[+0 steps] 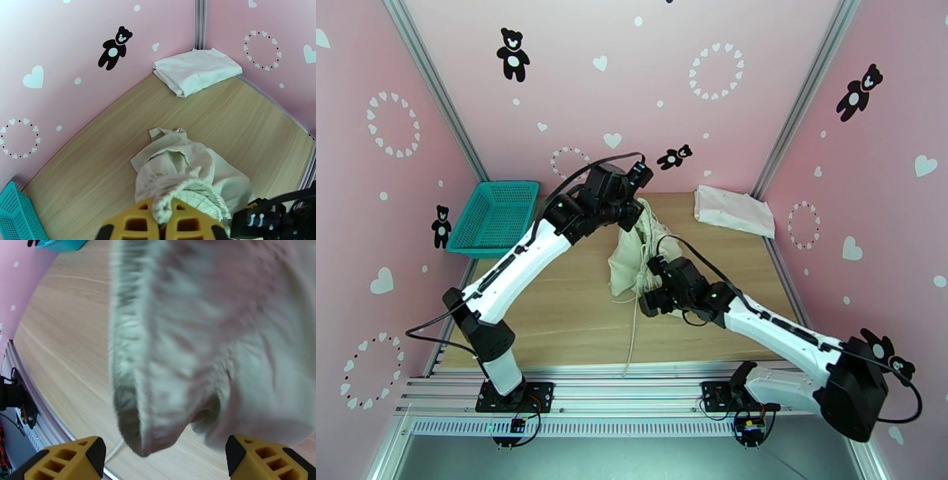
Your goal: Fold and stack the mixed laundry pile
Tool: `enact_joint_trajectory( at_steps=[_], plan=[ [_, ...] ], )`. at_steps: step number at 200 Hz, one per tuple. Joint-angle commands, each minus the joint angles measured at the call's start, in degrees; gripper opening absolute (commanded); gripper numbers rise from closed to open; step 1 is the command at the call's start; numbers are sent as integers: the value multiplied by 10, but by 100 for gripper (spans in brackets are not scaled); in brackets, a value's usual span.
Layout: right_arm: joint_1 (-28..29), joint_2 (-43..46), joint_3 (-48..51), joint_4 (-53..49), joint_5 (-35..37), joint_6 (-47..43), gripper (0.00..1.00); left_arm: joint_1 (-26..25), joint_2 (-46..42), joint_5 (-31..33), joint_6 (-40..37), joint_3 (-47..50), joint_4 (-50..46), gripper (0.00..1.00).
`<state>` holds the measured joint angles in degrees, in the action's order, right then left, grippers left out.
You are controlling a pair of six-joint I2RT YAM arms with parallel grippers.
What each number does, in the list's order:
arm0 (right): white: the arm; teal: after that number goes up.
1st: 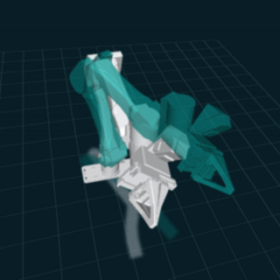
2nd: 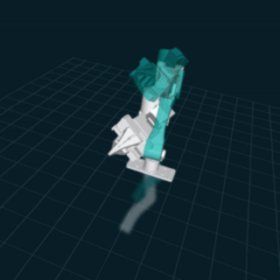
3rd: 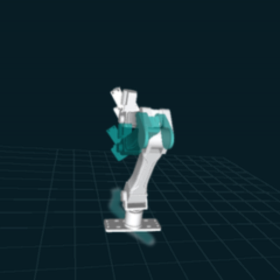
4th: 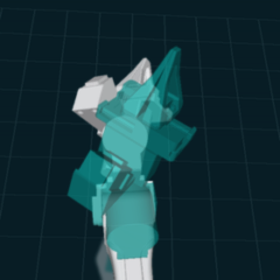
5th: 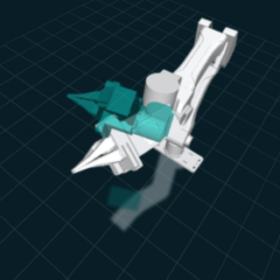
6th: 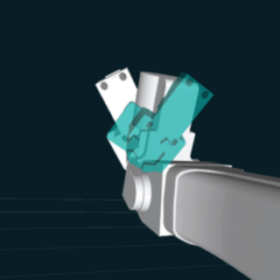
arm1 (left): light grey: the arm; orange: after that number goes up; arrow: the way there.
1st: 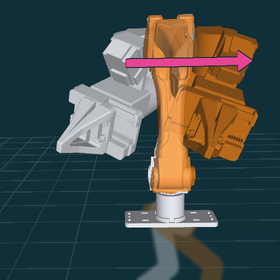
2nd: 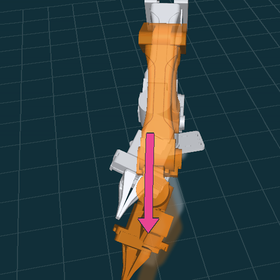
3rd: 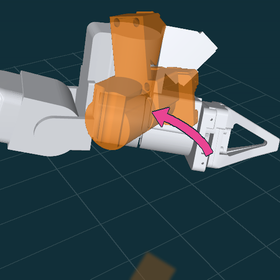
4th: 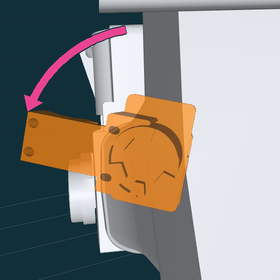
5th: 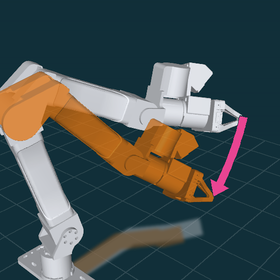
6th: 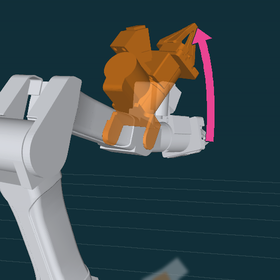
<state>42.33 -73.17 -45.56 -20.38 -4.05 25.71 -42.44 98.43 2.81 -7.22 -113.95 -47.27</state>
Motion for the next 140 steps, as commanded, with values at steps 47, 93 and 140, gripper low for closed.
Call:
enact_joint_trajectory(
  at_steps=[47,93,140],
  plan=[
    [-38,-33,-81,34,85,-19,13,21,-147,53,35,129,59,0],
    [-74,-2,-251,-48,101,-99,0,36,-247,16,61,159,77,0],
    [-75,-31,-476,-94,93,-148,0,34,-322,-66,73,103,69,0]
  ],
)
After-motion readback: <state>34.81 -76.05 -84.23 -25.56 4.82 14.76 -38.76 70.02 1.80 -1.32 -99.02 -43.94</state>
